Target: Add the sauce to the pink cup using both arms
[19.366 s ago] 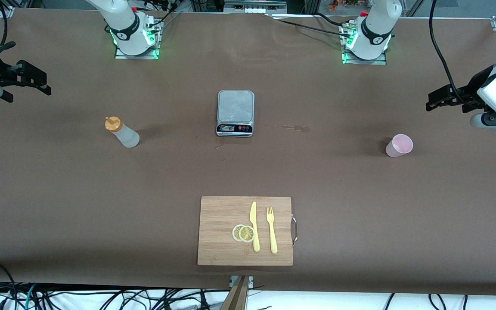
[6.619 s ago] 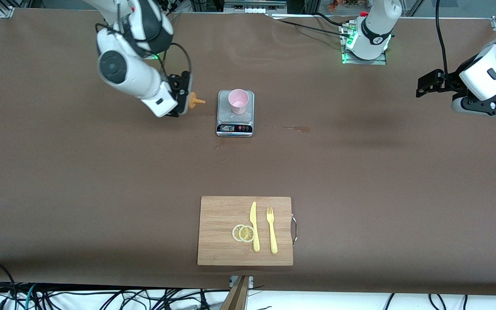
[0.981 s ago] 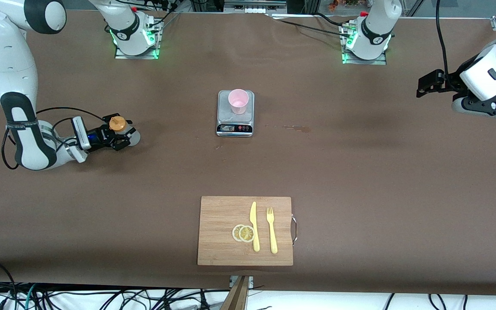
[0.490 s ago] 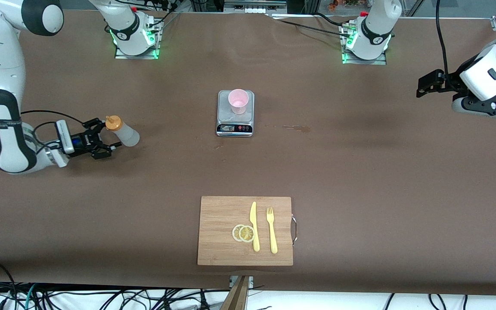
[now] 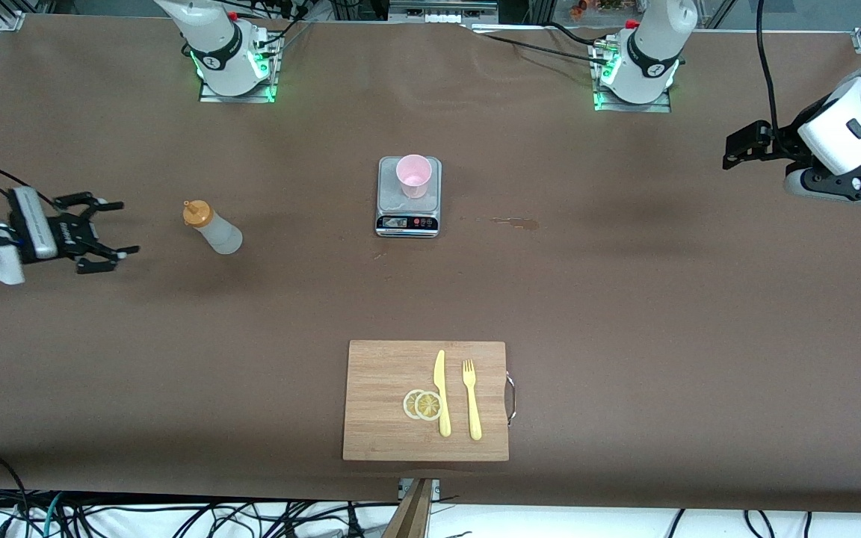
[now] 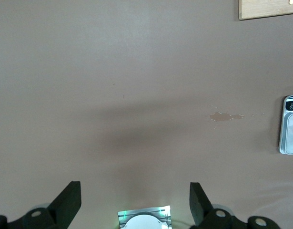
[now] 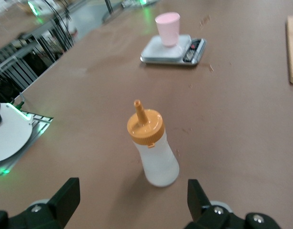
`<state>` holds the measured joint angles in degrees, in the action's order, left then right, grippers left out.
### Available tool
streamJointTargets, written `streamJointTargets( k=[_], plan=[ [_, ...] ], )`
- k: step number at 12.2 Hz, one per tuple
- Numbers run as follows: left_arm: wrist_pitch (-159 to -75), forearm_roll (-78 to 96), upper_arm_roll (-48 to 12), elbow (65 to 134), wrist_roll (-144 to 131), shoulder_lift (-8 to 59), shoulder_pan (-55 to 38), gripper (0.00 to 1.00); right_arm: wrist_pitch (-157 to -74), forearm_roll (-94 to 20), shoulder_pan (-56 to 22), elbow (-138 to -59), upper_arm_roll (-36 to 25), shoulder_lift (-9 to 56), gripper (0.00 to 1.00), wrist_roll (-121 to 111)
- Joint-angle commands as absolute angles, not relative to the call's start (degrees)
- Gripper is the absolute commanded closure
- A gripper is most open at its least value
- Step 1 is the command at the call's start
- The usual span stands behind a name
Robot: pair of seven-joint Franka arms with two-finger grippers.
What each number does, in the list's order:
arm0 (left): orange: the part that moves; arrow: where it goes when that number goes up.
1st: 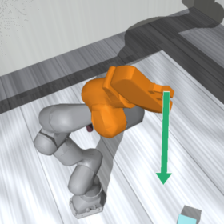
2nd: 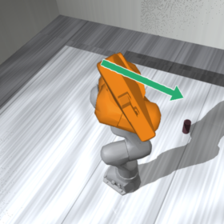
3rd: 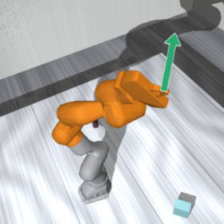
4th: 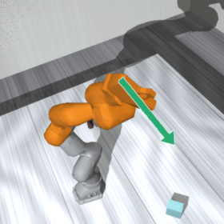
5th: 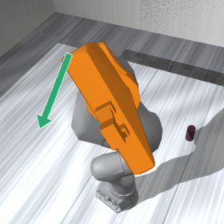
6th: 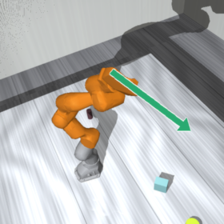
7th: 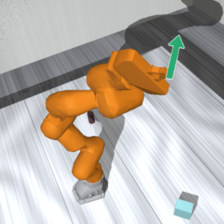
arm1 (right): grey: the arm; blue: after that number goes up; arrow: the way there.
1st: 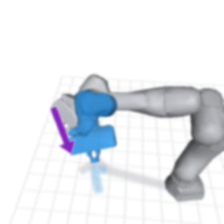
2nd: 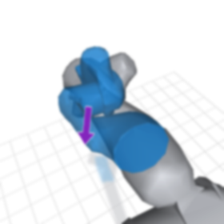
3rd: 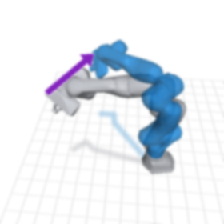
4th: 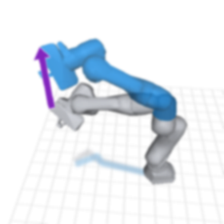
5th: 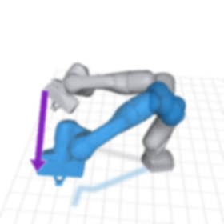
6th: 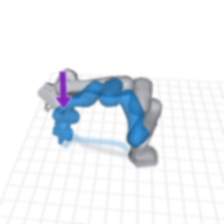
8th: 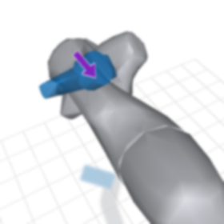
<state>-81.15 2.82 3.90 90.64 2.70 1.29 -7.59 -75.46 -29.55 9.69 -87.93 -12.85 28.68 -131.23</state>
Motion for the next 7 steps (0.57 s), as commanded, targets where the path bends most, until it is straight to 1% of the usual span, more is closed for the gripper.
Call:
streamJointTargets(
  k=[1, 3, 5, 7],
  plan=[
    [-80.6, 2.7, 4.0, 89.5, 3.0, 1.8, -7.7, 0.0, -79.6, -21.5, 5.4, -93.9, -12.5, 16.1, 0.0, -116.2],
    [-80.6, 2.7, 4.0, 89.5, 3.0, 1.8, -7.7, 0.0, -81.0, -15.1, 1.9, -95.9, -12.5, 8.2, 0.0, -101.5],
    [-80.6, 2.7, 4.0, 89.5, 3.0, 1.8, -7.7, 0.0, -80.8, -11.5, -1.3, -97.9, -12.5, 1.5, 0.0, -86.7],
    [-80.6, 2.7, 4.0, 89.5, 3.1, 1.8, -7.7, 0.0, -80.3, -7.9, -4.2, -98.5, -12.5, -2.8, 0.0, -71.4]
  ],
)
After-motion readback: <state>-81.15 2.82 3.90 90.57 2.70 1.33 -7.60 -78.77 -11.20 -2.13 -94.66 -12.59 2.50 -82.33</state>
